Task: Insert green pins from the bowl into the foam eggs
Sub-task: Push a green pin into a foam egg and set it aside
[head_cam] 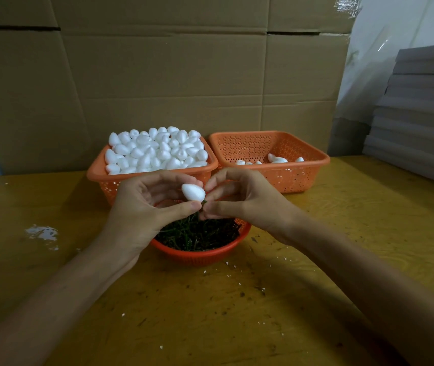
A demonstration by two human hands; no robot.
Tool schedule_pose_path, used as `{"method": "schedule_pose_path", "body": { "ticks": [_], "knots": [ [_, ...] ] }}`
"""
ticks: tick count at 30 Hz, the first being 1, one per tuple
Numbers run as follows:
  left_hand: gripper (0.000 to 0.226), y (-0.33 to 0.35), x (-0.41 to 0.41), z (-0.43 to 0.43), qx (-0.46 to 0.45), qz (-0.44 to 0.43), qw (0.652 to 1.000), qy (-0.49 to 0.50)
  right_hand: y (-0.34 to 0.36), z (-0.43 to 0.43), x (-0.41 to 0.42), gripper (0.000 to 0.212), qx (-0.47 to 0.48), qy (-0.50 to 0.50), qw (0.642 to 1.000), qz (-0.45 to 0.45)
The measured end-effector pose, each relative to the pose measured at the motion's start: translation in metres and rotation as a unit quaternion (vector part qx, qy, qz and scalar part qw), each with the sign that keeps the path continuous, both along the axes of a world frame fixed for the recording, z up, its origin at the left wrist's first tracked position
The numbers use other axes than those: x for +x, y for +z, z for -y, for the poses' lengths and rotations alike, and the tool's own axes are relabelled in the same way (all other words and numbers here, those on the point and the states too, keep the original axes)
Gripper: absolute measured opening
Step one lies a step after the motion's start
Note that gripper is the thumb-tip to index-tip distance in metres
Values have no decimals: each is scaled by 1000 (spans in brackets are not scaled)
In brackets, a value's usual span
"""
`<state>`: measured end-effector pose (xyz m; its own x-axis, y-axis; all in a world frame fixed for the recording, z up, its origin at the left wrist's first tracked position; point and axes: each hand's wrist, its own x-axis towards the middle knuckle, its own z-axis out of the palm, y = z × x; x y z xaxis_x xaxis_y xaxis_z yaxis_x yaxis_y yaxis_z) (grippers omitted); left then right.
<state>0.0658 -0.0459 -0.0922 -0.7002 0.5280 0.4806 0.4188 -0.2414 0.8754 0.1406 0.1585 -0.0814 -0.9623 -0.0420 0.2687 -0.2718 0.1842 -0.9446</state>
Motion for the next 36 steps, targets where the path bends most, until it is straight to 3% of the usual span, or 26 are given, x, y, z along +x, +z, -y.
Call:
{"method": "schedule_pose_path", "body": {
  "ticks": [11,16,31,36],
  "knots": [
    [55,1,3,-2,7,14,1000,-10,-3,0,-2,19,45,46,998,15],
    [43,0,0,-1,18,23,1000,-11,-1,-3,-2,23,61,58,996,21],
    [39,1,-1,1,13,12,999,-38,-4,-1,-5,22,76,68,995,21],
    [57,1,-3,2,19,28,998,-45,-2,-1,-3,22,53,62,997,14]
  ]
}}
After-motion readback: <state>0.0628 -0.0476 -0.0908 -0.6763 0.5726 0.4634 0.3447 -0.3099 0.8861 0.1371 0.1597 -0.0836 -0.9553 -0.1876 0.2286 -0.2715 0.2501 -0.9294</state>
